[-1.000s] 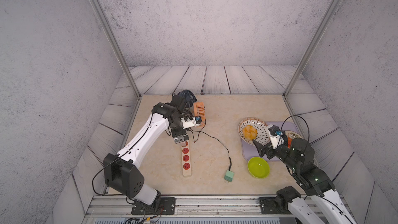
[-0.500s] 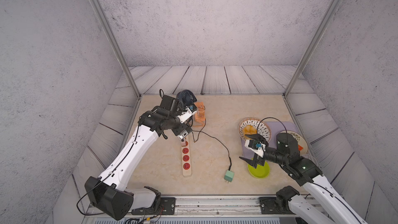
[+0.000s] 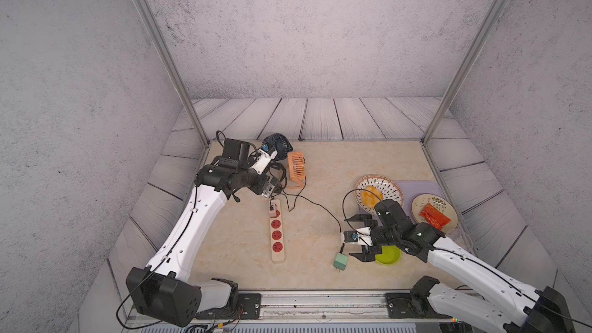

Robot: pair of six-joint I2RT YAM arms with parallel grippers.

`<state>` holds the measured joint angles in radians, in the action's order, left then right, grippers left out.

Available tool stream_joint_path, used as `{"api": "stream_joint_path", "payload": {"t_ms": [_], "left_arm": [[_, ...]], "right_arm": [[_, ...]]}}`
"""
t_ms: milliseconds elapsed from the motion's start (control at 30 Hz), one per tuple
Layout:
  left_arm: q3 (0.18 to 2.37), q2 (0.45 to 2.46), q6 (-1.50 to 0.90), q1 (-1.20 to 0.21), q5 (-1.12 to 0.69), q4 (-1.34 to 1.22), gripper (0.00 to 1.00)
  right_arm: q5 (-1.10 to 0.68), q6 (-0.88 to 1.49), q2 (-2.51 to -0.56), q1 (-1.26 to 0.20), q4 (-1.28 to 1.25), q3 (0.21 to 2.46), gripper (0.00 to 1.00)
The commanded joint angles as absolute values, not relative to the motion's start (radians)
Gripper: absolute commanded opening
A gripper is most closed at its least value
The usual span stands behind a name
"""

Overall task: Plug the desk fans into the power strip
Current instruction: Pick up the plug from the center of the board.

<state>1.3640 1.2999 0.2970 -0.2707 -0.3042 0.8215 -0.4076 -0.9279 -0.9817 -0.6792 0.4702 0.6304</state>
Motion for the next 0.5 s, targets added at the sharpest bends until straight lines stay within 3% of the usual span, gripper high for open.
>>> {"api": "stream_joint_path", "payload": {"t_ms": [0, 467], "left_arm": [[1.357, 1.277, 0.264, -0.258, -0.359, 0.814, 0.99], [1.365, 1.275, 0.258, -0.247, -0.372, 0.818, 0.99]], "right_arm": [[-0.326, -1.001, -1.044, -0.714, 0.518, 0.627, 0.99], [-0.206, -0.992, -1.184, -0.879, 0.341, 0.543, 0.99]]}}
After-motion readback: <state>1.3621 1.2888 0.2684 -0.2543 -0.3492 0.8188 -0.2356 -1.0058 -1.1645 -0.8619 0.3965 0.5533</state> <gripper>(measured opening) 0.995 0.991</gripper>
